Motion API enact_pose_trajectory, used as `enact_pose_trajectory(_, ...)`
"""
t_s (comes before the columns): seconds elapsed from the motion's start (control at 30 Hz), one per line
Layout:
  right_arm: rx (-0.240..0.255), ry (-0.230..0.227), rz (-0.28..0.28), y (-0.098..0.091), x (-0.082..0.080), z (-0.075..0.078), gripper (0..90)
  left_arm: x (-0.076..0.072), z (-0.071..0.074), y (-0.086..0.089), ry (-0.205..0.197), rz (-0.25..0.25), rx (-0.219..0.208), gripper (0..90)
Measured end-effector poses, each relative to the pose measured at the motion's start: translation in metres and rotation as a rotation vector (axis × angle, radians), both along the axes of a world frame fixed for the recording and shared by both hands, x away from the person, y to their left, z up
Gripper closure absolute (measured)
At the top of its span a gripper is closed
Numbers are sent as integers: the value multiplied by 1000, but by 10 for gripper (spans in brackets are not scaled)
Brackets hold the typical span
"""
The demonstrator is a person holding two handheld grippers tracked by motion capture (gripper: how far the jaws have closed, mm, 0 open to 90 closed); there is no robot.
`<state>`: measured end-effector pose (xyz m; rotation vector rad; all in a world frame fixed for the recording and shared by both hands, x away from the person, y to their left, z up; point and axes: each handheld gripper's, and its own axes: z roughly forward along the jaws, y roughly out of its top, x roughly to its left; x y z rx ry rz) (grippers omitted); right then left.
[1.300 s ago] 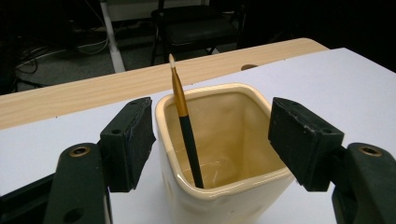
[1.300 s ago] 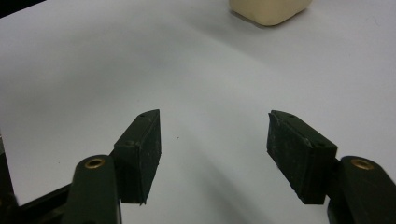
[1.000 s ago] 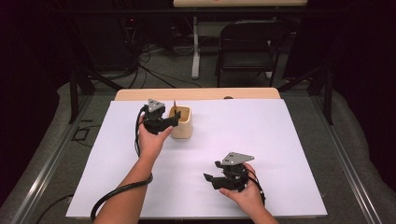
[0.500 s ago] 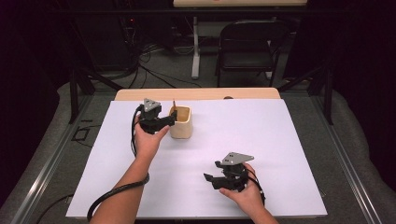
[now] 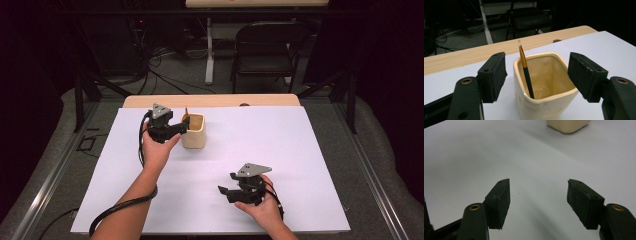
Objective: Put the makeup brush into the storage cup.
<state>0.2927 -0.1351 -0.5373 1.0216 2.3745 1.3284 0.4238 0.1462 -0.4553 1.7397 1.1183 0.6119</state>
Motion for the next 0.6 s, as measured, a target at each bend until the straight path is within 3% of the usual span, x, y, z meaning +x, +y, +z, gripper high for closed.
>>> enact_pose_trajectory(0.6,4,-4,-6,-1,0,2,352,-18,10,14,-12,-36,0,314)
